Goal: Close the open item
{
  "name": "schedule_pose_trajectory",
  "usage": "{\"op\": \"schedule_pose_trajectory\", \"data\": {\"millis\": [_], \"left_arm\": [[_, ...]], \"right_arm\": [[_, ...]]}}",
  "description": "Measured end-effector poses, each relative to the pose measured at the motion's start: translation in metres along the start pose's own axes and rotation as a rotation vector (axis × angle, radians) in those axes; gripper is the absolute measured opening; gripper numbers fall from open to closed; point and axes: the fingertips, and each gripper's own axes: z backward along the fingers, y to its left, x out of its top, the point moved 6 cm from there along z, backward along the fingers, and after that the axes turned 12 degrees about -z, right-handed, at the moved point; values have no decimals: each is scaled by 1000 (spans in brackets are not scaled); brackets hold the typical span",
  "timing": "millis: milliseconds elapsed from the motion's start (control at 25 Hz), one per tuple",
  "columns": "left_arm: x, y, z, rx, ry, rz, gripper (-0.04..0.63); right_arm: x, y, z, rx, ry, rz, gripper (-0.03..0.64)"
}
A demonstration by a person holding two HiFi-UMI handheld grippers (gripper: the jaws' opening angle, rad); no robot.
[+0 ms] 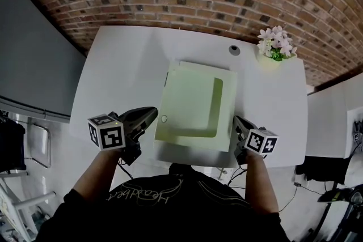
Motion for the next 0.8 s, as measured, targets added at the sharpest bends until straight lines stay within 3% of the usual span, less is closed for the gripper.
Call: {"op": "schedule_pose_trajectory", "data": {"millis": [800], "left_arm": [[-5, -4, -29, -61, 90, -36, 2]], "right_arm": [[-8, 24, -16, 40, 37, 31, 3]]}}
